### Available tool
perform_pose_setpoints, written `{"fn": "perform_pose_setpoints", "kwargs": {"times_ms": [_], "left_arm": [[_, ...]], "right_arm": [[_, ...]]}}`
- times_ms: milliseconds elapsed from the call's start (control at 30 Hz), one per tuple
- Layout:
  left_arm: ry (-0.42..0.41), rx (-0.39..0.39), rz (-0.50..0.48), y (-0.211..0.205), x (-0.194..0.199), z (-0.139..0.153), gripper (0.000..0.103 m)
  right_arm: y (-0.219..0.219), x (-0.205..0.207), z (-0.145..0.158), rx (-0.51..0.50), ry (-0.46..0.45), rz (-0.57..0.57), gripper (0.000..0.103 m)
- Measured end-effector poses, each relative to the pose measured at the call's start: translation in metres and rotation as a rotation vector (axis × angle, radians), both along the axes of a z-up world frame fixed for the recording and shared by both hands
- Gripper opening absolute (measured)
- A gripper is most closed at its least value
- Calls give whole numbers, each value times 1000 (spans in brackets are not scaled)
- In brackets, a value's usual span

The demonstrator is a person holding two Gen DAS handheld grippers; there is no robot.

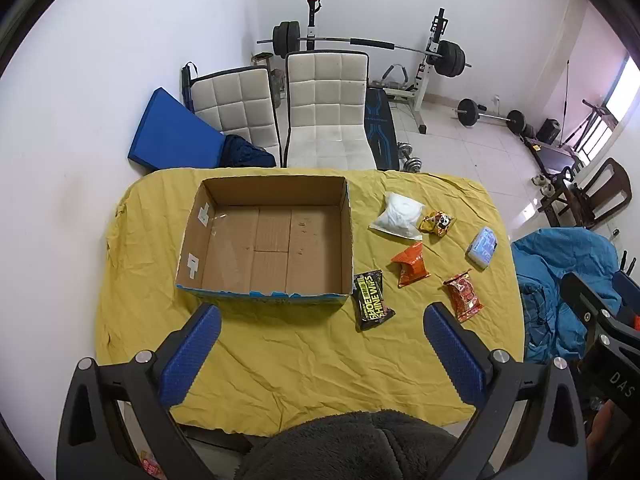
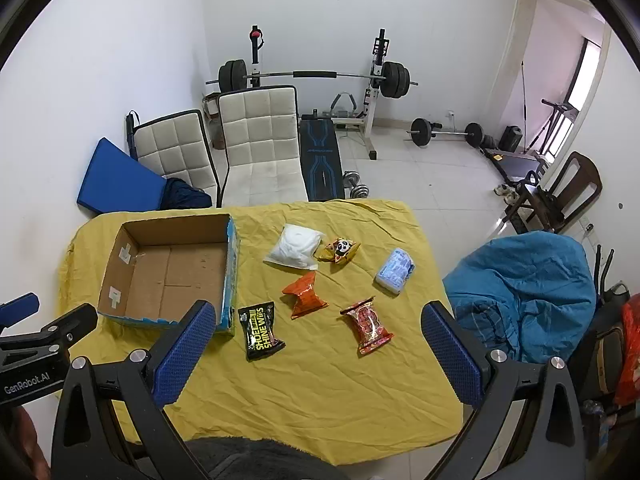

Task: Organize soft objects

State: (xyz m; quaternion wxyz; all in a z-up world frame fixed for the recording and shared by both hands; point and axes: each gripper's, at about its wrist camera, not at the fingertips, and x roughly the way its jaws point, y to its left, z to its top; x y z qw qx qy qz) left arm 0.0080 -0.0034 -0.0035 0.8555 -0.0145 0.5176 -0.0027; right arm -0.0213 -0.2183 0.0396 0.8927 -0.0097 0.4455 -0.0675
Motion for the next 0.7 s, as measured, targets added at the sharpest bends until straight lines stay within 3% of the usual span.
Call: {"fn": "perform_pose_setpoints", "kwargs": {"times_ms": [700], "left_arm": [[-24, 16, -7, -7, 0, 9, 103]], "right_arm": [[-2, 2, 7, 9, -10, -7, 103]]}}
